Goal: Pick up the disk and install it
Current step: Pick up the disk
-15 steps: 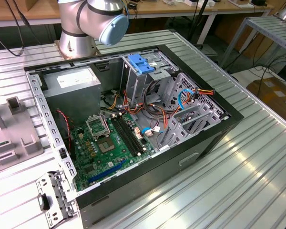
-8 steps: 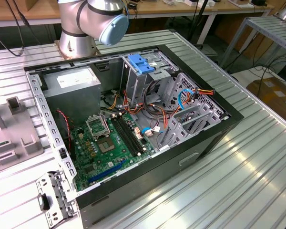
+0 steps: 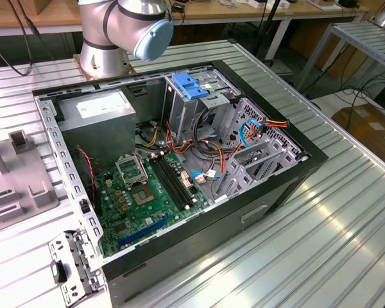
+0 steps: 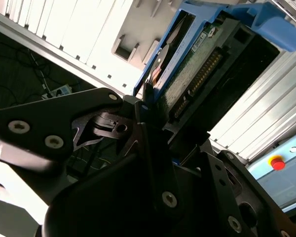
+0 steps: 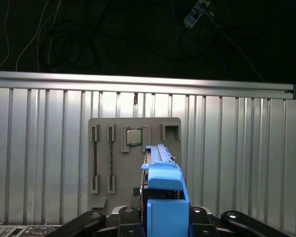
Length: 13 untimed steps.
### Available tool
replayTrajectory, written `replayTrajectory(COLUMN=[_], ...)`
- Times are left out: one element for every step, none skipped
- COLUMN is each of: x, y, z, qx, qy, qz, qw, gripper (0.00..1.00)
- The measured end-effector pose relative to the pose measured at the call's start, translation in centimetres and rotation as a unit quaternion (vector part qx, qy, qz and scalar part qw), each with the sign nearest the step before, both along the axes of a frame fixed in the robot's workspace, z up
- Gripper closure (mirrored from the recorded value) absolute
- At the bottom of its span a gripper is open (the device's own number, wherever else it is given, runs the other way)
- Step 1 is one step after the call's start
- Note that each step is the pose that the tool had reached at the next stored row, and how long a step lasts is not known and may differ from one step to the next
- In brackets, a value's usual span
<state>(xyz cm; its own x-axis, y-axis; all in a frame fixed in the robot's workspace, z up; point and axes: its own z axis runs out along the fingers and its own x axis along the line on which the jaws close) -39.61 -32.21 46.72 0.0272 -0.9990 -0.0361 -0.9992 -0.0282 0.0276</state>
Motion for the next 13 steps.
replayTrajectory(x=[0.01,0.04,0.06,0.06,0.06,0.06,0.06,0.07,0.13,0.14,0.16,0.18,0.21], y=[0.00,0.00,-0.03,-0.05,-0.05,-0.08,-0.09,-0.27,-0.36,-0.36,-0.36,-0.37,-0.37], z=[0.00,-0.03,-0.05,-0.06,-0.07,-0.07,-0.07,-0.12,-0.17,-0.17,-0.18,-0.18,-0.18], qx=[0.0000,0.0000,0.0000,0.0000,0.0000,0.0000,0.0000,0.0000,0.0000,0.0000,0.0000,0.0000,0.0000], qy=[0.0000,0.0000,0.0000,0.0001,0.0000,0.0000,0.0000,0.0000,0.0000,0.0000,0.0000,0.0000,0.0001], qz=[0.000,0.000,0.000,0.000,0.000,0.000,0.000,0.000,0.000,0.000,0.000,0.000,0.000], qw=[1.00000,1.00000,1.00000,1.00000,1.00000,1.00000,1.00000,1.00000,1.00000,1.00000,1.00000,1.00000,1.00000], gripper=[0.64,0.64,0.64,0.64,0.64,0.64,0.64,0.64,0.64,0.64,0.64,0.64,0.64])
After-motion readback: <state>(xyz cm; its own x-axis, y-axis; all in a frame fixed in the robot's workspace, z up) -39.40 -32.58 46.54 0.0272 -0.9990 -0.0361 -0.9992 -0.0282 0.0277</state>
